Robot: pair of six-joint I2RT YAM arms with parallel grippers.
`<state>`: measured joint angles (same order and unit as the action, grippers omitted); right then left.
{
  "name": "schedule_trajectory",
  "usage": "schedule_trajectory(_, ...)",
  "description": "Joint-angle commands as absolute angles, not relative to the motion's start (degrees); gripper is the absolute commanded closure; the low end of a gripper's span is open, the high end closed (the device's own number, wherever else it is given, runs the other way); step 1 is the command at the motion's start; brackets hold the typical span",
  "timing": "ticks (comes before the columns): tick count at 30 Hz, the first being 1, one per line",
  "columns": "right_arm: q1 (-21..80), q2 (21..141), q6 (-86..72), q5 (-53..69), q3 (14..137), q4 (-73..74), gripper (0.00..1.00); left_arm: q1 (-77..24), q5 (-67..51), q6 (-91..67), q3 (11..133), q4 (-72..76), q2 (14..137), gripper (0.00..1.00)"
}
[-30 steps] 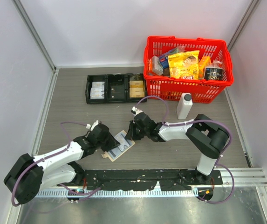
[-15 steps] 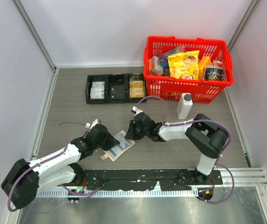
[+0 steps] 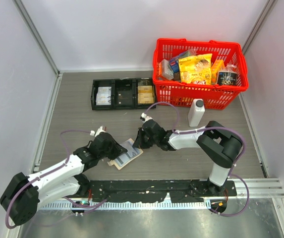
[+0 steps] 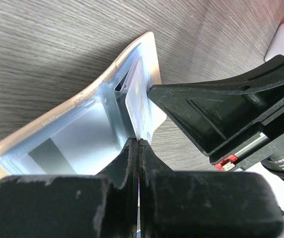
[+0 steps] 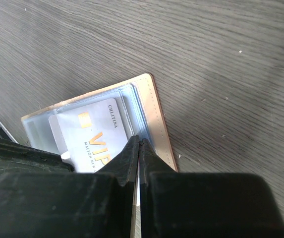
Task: Take the credit cards out of the card holder
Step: Remove the credit card from the card holder.
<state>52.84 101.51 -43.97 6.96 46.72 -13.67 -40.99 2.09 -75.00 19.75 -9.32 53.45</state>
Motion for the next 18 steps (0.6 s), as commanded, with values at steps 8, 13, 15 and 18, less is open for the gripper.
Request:
schedule_trajectory(8, 51.9, 104.1, -45.6, 4.7, 42.5, -6.9, 0.95, -41.3, 2.9, -80.4, 14.2, -12.9, 47.4, 1.00)
schedule_trajectory(13, 51.8, 102.9, -45.1, 4.4, 42.6, -6.7, 0.95, -41.2, 3.3, -80.4, 13.6, -13.5, 46.7, 1.00)
schedule_trajectory(15, 51.8, 101.9, -44.4, 3.8, 42.9, -6.2, 0.93, -41.2, 3.8, -79.9, 13.8, -14.3, 46.3, 1.00)
schedule_trajectory(18, 52.1, 98.6, -41.7, 2.4, 43.8, -4.7, 0.88, -41.2, 4.1, -79.6, 13.5, -14.2, 45.9, 1.00)
